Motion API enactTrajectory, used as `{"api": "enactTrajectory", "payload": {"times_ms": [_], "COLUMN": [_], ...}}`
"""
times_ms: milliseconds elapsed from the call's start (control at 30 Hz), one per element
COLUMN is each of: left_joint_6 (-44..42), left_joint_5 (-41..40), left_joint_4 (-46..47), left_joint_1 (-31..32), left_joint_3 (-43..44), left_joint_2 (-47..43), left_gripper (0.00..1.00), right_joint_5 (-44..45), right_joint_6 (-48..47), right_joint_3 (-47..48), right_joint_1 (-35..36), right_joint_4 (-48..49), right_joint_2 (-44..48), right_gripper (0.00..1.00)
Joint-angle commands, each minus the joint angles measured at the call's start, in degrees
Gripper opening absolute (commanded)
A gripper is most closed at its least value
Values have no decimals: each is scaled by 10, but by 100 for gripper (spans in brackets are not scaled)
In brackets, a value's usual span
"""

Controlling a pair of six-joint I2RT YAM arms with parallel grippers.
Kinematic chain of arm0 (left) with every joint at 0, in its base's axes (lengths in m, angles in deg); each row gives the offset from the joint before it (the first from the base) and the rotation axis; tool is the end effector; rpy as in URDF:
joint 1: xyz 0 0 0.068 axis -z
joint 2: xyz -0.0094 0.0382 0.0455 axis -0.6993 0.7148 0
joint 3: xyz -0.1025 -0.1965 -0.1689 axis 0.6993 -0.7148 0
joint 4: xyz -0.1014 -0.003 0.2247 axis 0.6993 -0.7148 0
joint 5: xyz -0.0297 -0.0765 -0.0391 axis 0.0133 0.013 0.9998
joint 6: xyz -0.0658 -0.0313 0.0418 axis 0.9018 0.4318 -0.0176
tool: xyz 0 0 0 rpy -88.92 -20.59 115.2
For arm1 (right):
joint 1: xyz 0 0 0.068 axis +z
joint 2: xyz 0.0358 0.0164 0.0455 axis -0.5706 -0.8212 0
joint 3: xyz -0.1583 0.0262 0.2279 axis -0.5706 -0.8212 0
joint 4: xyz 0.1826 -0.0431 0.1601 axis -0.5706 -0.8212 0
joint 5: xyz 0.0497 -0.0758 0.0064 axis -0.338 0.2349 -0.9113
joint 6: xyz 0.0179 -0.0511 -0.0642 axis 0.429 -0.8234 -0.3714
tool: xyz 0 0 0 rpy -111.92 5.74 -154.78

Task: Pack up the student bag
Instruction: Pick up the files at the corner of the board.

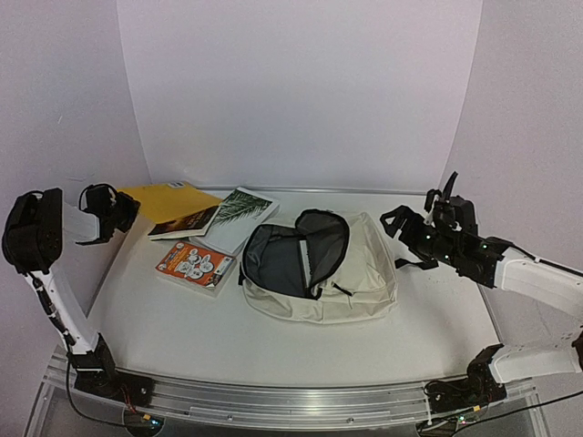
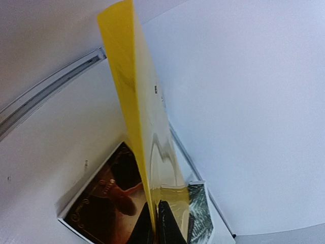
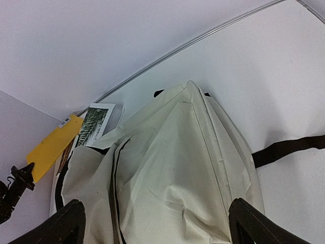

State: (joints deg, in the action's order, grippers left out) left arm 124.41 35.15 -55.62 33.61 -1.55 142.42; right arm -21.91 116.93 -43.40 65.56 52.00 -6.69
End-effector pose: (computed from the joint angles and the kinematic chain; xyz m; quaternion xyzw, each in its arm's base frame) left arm 0.4084 0.0564 0.1870 -0.3761 0.7265 -0.3219 0.4766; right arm 0.2376 0.1360 0.2694 0.1143 0.8228 0.3171 0.4575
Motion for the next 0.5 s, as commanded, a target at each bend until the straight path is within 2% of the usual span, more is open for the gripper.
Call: {"api": "enactTrajectory", "payload": {"times_ms": [0,267,467], "left_joint_6": [-10,-53,-75], "left_joint_5": [28,132,175], "left_joint_4": [14,-80,-141], "left_joint_1": [3,15,27], "left_joint_3": [-17,-11,-17], "left_joint_2": [-78,-200,-318], "left_gripper": [0,0,0], "right_joint_5": [13,10,-19], "right_joint_6": [-9,-52,-92], "right_joint_3": [28,59,108], "right_joint_1": [-1,-2,-2], "right_joint_4": [3,-21,-28], "right_joint_2": [15,20,8], "right_gripper": [98,98,98]}}
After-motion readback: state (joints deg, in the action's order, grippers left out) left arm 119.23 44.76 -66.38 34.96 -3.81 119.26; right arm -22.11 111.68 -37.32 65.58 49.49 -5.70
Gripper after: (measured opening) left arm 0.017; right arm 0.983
